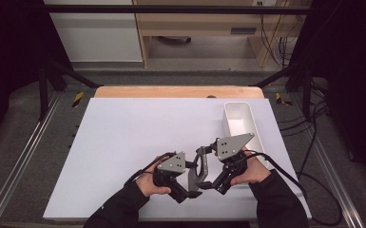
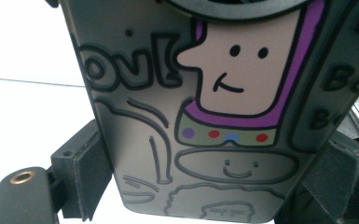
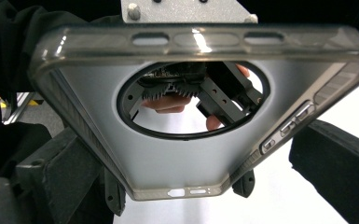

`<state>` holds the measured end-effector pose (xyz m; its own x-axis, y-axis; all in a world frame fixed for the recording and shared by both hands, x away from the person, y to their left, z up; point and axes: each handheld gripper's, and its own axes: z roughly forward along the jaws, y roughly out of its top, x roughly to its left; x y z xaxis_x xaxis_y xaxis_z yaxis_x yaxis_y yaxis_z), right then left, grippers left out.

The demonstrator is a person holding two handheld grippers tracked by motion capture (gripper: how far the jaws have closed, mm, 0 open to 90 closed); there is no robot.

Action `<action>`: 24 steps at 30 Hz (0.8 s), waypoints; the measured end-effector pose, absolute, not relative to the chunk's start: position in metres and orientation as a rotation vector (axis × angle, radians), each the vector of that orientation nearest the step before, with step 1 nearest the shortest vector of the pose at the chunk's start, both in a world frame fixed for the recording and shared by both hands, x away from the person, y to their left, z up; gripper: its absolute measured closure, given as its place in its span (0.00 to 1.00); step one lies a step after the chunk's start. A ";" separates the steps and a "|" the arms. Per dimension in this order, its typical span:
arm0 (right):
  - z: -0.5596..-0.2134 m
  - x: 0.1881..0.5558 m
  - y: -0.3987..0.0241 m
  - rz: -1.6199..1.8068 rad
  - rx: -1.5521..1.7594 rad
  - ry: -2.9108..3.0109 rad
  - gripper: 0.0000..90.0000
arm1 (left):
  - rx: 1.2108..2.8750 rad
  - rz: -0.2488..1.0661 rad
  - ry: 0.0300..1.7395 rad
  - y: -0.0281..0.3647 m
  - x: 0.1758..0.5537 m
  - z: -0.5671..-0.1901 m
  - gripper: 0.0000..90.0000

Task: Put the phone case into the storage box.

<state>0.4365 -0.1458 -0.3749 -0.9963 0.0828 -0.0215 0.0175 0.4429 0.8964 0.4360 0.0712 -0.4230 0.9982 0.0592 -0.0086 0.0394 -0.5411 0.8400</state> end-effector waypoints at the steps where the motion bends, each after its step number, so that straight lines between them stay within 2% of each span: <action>1: -0.375 0.436 -0.146 1.626 0.089 2.619 0.05 | 2.143 0.025 0.066 0.071 0.436 -0.423 0.13; 9: -0.375 0.436 -0.146 1.642 0.064 2.624 0.12 | 2.142 0.031 0.065 0.072 0.436 -0.424 0.13; 24: -0.377 0.435 -0.146 1.652 0.069 2.612 0.13 | 2.149 0.032 0.066 0.073 0.437 -0.423 0.13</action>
